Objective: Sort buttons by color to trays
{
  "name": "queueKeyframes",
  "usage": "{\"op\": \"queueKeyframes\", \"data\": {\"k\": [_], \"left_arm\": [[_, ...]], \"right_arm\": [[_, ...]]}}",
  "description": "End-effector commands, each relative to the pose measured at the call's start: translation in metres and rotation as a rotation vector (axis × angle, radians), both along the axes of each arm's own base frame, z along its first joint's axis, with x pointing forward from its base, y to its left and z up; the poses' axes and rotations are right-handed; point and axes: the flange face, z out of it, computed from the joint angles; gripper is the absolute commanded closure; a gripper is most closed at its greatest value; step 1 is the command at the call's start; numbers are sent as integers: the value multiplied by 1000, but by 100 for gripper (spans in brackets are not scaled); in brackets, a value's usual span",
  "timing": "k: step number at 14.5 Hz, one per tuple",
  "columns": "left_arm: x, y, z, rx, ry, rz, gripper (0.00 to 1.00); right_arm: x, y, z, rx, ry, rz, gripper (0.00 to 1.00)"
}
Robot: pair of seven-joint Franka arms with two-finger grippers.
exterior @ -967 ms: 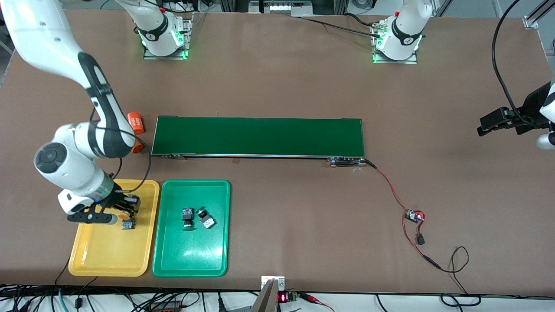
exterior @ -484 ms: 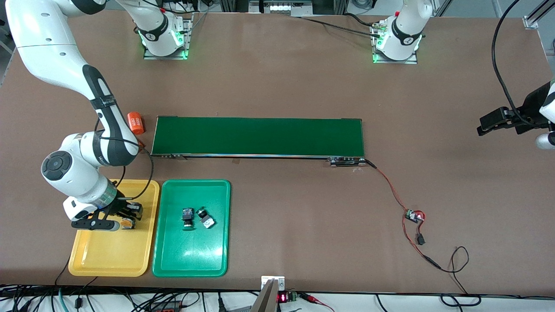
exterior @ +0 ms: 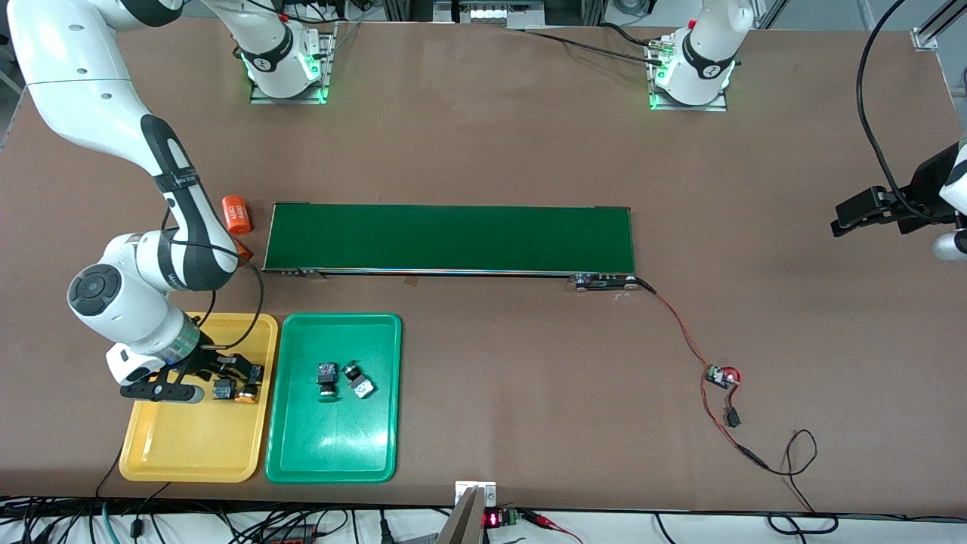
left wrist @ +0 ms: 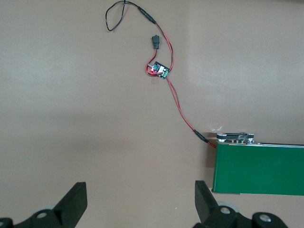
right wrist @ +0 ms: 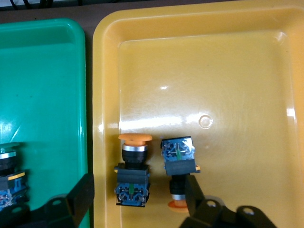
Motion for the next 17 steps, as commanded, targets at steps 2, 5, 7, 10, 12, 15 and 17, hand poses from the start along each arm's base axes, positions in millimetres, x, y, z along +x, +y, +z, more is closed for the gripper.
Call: {"op": "queueKeyframes", "data": {"k": [2, 5, 7, 10, 12, 15, 17], "left_arm": [[-11, 1, 4, -11, 28, -19, 0], [-12, 2, 4, -9, 34, -18, 0], [-12, 4, 3, -10, 37, -15, 0], [-12, 5, 4, -9, 36, -13, 0], [-12, 5, 4, -9, 36, -13, 0], [-12, 4, 4, -8, 34, -15, 0], [-12, 4, 4, -8, 33, -15, 0]], "right_arm": [[0, -7, 25, 0, 22, 4, 0], [-13, -11, 77, -31, 111, -1, 0], [-24, -12, 111, -40, 167, -9, 0], [-32, -15, 161, -9, 245, -36, 0], [-36, -20, 195, -16, 307, -45, 0], [-47, -30, 228, -26, 396, -60, 0], [-54, -33, 243, -30, 435, -63, 0]]}}
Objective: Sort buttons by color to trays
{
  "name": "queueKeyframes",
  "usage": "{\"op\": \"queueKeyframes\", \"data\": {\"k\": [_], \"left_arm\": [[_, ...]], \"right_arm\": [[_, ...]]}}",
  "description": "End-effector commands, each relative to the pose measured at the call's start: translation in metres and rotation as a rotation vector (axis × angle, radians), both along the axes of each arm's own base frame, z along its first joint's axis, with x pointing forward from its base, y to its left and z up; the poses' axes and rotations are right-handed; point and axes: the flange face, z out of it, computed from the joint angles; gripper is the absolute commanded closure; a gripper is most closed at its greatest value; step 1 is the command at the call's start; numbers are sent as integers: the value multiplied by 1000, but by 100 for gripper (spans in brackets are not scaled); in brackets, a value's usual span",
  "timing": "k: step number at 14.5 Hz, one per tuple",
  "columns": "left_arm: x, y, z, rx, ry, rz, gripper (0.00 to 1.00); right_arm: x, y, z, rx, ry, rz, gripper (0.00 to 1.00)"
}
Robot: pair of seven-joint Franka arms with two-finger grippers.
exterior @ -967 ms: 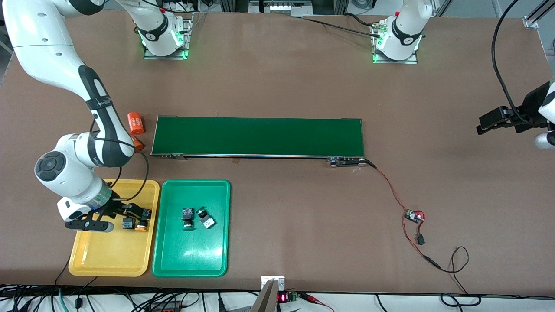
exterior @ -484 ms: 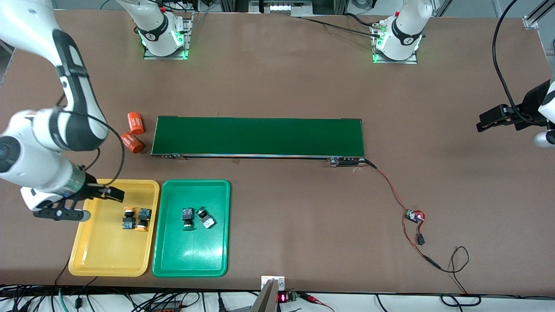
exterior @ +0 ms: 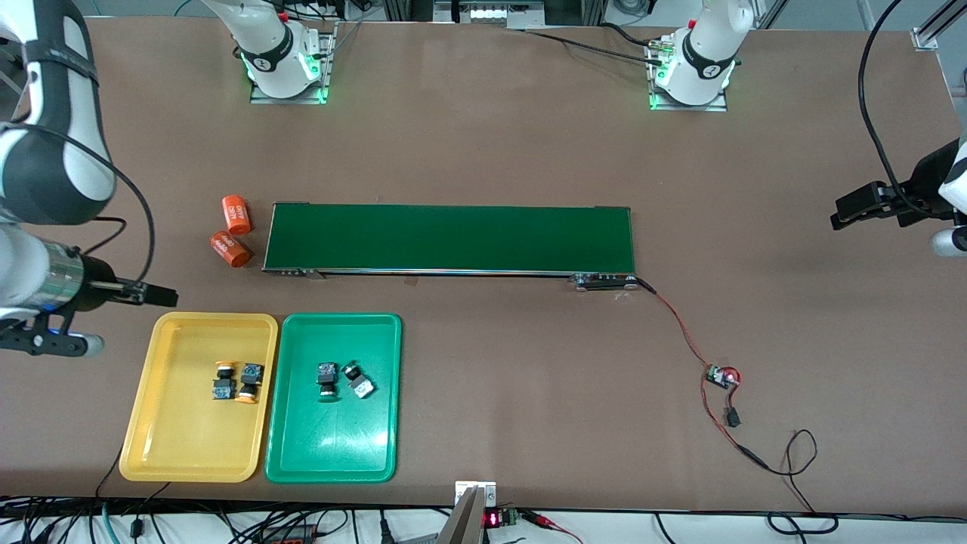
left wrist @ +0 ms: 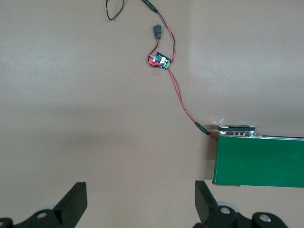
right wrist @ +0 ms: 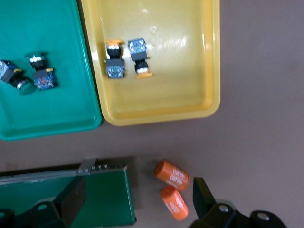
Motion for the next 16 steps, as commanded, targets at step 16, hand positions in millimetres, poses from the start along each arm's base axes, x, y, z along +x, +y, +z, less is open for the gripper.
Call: {"op": "queueKeyframes", "data": {"k": [16], "left_arm": [[-3, 1, 10, 30, -40, -26, 0]], "right_arm": [[-51, -13, 78, 48, -63, 2, 0]]}}
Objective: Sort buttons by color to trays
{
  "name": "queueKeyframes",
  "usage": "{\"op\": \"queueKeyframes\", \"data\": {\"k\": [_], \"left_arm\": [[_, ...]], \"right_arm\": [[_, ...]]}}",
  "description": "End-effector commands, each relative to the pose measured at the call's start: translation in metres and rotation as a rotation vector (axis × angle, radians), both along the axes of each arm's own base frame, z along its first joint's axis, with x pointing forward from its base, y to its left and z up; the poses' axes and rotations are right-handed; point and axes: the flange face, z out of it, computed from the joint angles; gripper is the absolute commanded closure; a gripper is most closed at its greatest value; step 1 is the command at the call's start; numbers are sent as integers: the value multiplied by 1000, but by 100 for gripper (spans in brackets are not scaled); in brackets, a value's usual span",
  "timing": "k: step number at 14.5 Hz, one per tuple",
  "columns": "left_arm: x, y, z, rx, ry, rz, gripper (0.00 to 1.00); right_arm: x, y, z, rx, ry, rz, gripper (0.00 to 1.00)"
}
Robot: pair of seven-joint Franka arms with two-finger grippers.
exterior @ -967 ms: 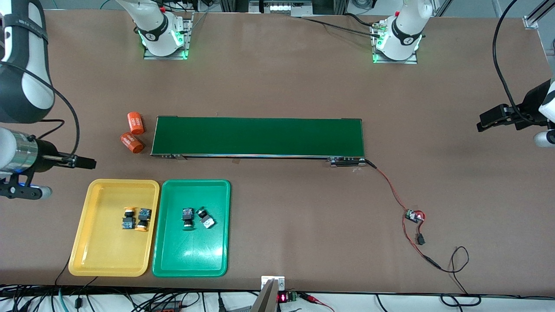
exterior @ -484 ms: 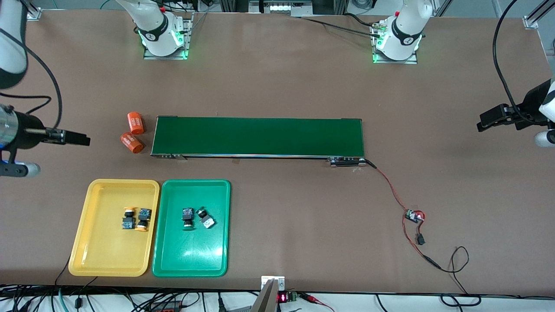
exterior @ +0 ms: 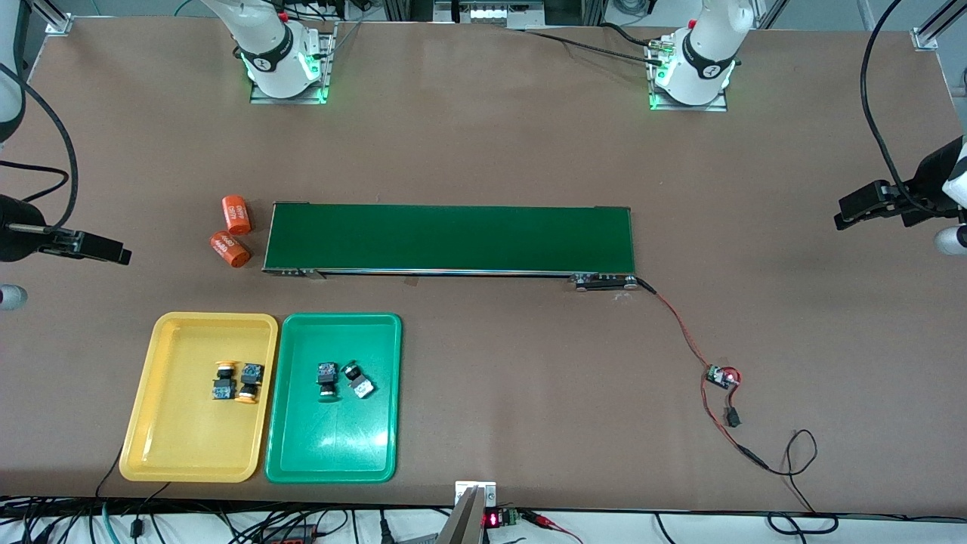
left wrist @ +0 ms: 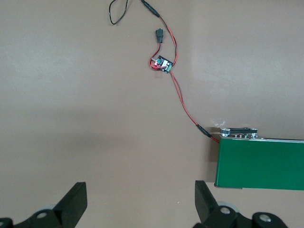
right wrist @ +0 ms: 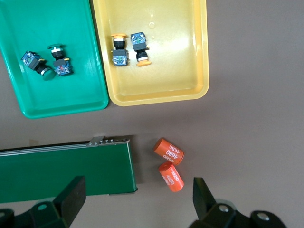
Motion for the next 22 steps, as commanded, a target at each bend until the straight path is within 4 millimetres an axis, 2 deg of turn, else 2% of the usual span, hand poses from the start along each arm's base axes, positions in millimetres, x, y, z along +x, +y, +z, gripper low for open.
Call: {"op": "queueKeyframes", "data": {"k": [1, 4, 6, 8, 10, 17, 22], "left_arm": [[-2, 0, 6, 20, -25, -25, 0], [-2, 0, 5, 20, -23, -25, 0], [-2, 3, 5, 20, -23, -20, 0], [-2, 2, 5, 20, -23, -22, 0], [-2, 2, 5, 20, -23, -22, 0], [-2, 5, 5, 19, -22, -17, 0], [-3, 3, 6, 19, -25, -20, 0]], "right_arm": [[-26, 5, 3, -2, -10, -2, 0], [-55, 0, 2, -11, 21, -2, 0], [-75, 4, 12, -14, 27, -7, 0], [-86, 2, 13, -19, 36, -16, 0], [-87, -2, 4, -19, 56, -27, 0], [-74, 0, -14, -21, 54, -11, 0], [-72, -5, -12, -17, 48, -21, 0]]}}
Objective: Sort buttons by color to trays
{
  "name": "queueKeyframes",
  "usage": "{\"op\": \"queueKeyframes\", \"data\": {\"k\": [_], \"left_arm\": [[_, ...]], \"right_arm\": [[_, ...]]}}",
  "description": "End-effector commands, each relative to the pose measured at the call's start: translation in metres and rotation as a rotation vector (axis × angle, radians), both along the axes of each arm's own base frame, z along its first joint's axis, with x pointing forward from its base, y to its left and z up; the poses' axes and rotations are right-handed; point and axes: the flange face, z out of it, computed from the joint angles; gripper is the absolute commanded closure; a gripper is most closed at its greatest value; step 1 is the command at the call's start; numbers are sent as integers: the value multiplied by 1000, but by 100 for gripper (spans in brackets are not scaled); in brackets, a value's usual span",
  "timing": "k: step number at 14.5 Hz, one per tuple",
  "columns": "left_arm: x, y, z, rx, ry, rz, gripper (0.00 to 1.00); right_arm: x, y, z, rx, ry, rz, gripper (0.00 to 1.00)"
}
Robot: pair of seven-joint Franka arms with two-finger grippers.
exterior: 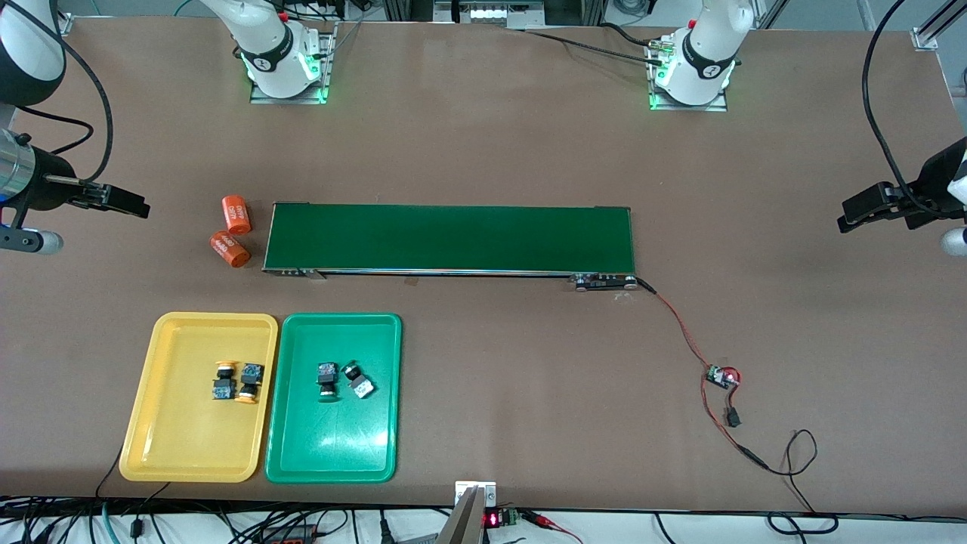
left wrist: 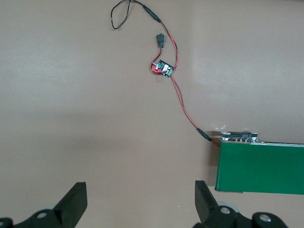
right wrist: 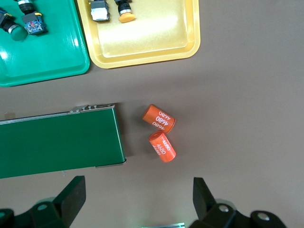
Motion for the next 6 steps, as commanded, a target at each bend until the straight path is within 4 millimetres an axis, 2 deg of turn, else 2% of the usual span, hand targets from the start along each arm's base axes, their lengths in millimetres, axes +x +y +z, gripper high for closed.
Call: {"op": "queueKeyframes", "data": {"k": [1, 3, 6], "left_arm": [[-4, -2, 5, 17, -13, -28, 0], [-5, -4, 6, 17, -14, -31, 0], [-6, -3, 6, 17, -11, -30, 0]], "right_arm": [[1, -2, 4, 15, -16, 0, 0], [3, 7, 5, 15, -18, 20, 0], [2, 42, 24, 5, -29, 85, 0]]}}
